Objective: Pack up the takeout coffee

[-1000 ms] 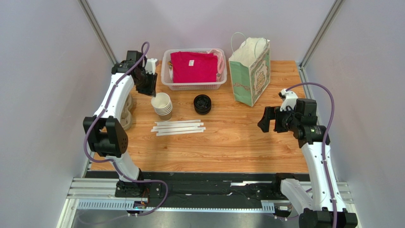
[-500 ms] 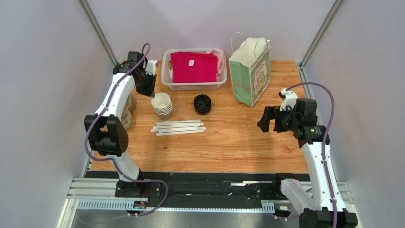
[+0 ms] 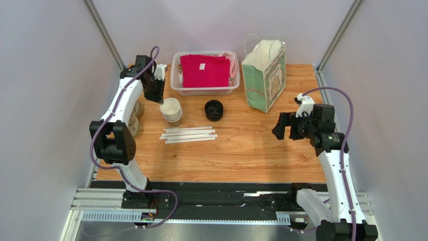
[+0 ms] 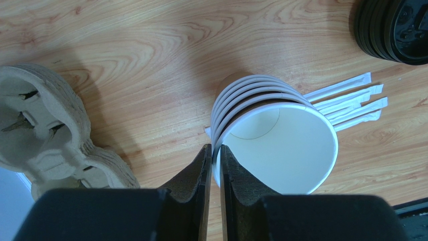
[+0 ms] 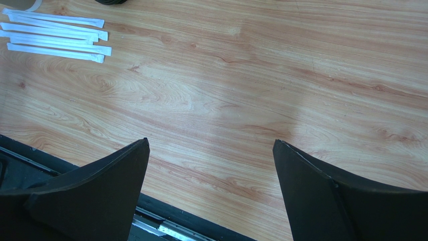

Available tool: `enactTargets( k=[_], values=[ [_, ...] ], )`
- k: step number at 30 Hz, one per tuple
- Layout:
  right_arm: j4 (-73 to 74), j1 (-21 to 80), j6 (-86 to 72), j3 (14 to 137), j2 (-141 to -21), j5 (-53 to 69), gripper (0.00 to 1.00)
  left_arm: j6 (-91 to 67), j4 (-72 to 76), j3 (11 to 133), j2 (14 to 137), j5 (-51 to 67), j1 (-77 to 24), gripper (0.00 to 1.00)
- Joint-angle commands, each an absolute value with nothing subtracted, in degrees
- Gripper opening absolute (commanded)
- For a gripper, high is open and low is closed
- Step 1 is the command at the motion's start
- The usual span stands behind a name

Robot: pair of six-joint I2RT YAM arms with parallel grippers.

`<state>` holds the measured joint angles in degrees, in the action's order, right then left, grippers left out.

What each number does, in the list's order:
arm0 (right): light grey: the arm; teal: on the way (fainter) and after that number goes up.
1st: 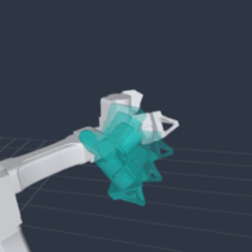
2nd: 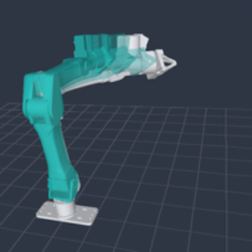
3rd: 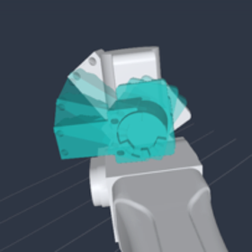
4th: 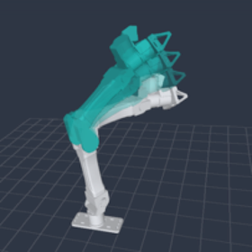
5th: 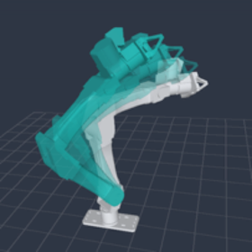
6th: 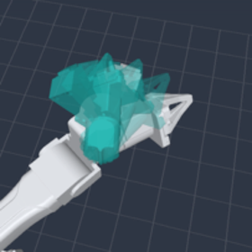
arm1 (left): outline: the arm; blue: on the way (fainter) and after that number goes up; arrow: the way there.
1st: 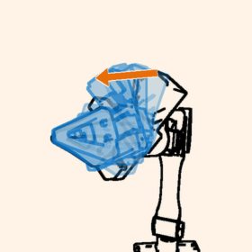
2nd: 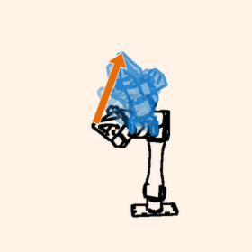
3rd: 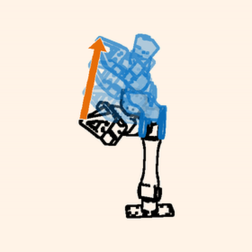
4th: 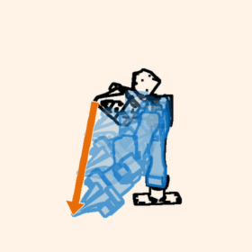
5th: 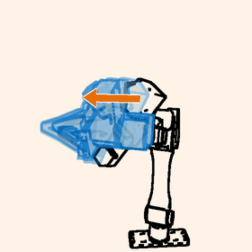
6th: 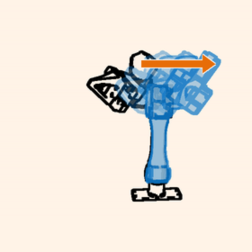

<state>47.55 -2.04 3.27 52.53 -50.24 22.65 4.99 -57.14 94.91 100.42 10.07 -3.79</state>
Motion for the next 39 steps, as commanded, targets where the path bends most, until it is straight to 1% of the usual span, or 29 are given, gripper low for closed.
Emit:
enactTargets(
  k=[1, 2, 3, 4, 11, 17, 25, 29, 33, 36, 38, 39],
  values=[
    [45.44, -2.02, 3.16, 53.88, -50.19, 23.12, 1.0, 4.75, -56.6, 94.57, 100.63, 11.07, -4.04, 0.18],
    [45.53, -2.02, 3.16, 53.96, -50.19, 23.03, 1.0, 4.83, -56.69, 94.57, 100.63, 11.16, -3.96, 0.15],
    [45.44, -2.02, 3.08, 53.88, -50.19, 23.03, 1.0, 4.66, -56.86, 94.83, 100.46, 11.25, -4.04, 0.05],
    [45.53, -2.02, 2.99, 53.79, -50.19, 23.11, 1.0, 4.48, -57.04, 95.01, 100.28, 11.42, -3.96, 0.0],
    [45.61, -1.93, 3.16, 53.61, -49.83, 23.11, 1.0, 5.18, -60.99, 96.85, 96.95, 12.13, -3.96, 0.0],
    [46.32, -2.02, 3.34, 53.88, -49.57, 23.11, 1.0, 5.71, -65.12, 100.71, 94.75, 13.97, -3.96, 0.0],
    [46.58, -1.93, 3.43, 55.28, -50.45, 24.52, 1.0, 5.71, -65.13, 100.29, 94.57, 16.43, -3.96, 0.0],
    [45.27, -1.93, 2.55, 58.79, -55.18, 30.74, 1.0, 5.27, -63.72, 99.49, 94.66, 18.63, -3.96, 0.0],
    [40.62, -0.27, -4.63, 63.53, -61.68, 36.11, 1.0, 4.4, -62.76, 99.14, 95.36, 21.88, -3.87, 0.0],
    [37.18, 5.16, -8.6, 68.72, -67.56, 36.48, 1.0, 3.87, -61.26, 98.09, 95.62, 23.64, -3.78, 0.0],
    [35.95, 8.25, -9.23, 73.18, -70.65, 33.94, 1.0, 2.91, -59.68, 96.78, 95.71, 26.35, -3.34, 0.0],
    [35.6, 11.39, -9.32, 74.52, -73.27, 32.79, 1.0, 2.64, -59.24, 96.42, 96.15, 27.76, -3.08, 0.0]
  ],
)
